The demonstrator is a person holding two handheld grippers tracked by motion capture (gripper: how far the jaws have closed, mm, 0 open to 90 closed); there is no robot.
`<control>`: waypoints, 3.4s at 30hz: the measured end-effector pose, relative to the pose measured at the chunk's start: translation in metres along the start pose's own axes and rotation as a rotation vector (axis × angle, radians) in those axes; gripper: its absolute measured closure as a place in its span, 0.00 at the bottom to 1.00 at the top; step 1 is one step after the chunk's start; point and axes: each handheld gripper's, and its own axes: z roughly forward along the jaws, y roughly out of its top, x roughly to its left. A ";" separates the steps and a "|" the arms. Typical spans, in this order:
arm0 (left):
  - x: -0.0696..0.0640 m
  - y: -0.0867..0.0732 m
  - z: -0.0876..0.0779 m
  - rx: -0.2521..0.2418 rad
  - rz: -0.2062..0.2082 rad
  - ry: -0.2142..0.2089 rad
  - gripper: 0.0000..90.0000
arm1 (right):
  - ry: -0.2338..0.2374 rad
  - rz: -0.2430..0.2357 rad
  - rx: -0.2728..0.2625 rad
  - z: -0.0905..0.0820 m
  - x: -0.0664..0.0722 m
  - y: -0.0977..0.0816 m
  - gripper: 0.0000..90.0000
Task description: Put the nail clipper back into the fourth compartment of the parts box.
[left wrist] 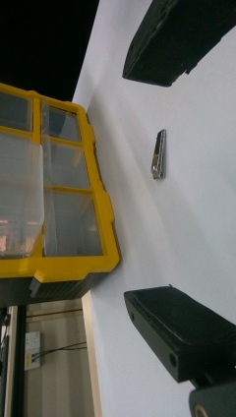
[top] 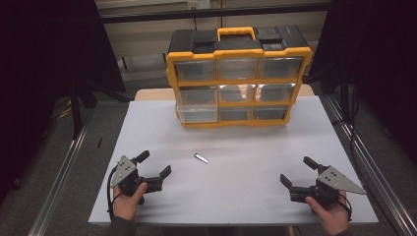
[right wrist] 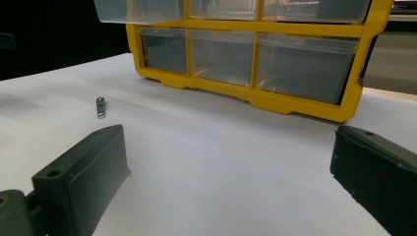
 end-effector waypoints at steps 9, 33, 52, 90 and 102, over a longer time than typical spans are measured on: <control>-0.001 0.000 0.003 0.002 0.007 0.010 0.02 | 0.001 0.002 0.003 0.000 0.000 0.000 0.01; -0.013 0.005 0.032 0.051 0.017 -0.044 0.01 | 0.008 -0.001 0.006 -0.001 0.001 0.000 0.01; -0.024 0.007 0.056 0.129 0.037 -0.072 0.02 | 0.007 0.002 0.001 -0.001 0.001 0.000 0.01; -0.028 0.011 0.119 0.398 0.125 -0.090 0.08 | 0.010 -0.001 0.001 -0.001 0.000 0.000 0.01; -0.028 0.010 0.139 0.507 0.086 -0.155 0.27 | 0.010 -0.003 -0.001 -0.002 0.000 0.000 0.01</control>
